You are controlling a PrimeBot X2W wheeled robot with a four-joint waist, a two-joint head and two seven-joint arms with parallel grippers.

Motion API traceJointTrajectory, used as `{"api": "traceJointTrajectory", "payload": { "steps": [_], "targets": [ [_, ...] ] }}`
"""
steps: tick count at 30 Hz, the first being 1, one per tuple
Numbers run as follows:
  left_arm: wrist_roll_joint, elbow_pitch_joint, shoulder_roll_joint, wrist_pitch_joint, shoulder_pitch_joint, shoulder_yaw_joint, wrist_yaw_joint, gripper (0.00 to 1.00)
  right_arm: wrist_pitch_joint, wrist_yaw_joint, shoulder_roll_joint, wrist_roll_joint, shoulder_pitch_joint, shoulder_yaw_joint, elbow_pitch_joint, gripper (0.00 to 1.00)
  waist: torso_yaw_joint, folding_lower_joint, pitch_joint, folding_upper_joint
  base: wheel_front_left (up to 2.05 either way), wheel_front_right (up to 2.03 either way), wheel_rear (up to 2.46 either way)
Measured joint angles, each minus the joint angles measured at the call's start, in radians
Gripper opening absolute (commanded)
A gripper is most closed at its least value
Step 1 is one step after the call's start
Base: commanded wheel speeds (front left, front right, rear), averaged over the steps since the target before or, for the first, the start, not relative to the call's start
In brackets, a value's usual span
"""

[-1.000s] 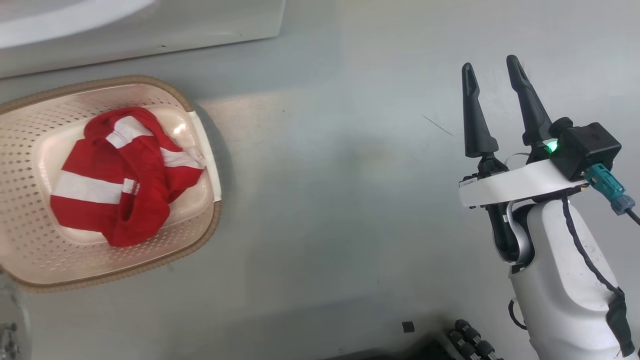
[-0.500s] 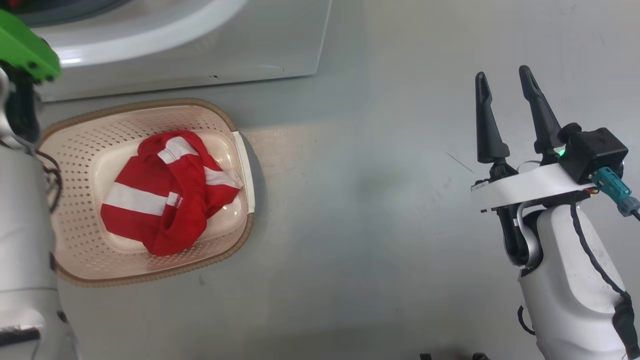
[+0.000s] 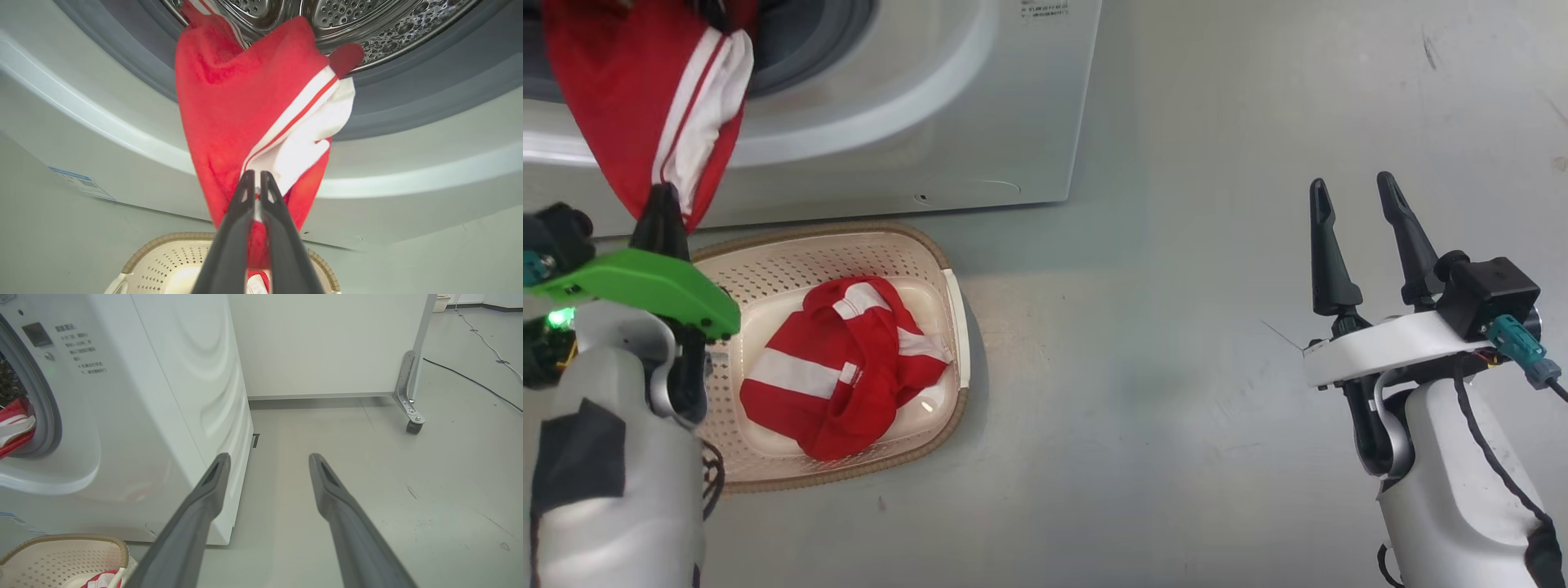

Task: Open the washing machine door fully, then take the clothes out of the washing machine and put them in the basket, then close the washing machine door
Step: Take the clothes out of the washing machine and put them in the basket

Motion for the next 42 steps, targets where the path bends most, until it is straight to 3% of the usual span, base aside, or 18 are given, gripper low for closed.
{"api": "traceJointTrajectory", "payload": {
  "steps": [16, 34, 42],
  "targets": [
    [-0.006, 0.085, -0.026, -0.086, 0.288, -0.072, -0.024, 0.0, 0.0, 0.009, 0.002, -0.011, 0.064, -0.006, 0.019, 1.0, 0.014, 0.0, -0.13, 0.0, 0.0, 0.0, 0.0],
    [-0.041, 0.172, -0.038, -0.092, 0.337, -0.191, -0.025, 0.0, 0.0, 0.019, 0.003, -0.027, 0.063, -0.011, -0.002, 1.0, -0.015, 0.0, -0.082, 0.0, 0.0, 0.0, 0.0],
    [-0.09, 0.246, -0.04, -0.034, 0.336, -0.255, -0.026, 0.0, 0.0, 0.021, 0.002, -0.036, 0.06, -0.021, -0.021, 1.0, -0.026, 0.0, -0.028, 0.0, 0.0, 0.0, 0.0]
  ]
}}
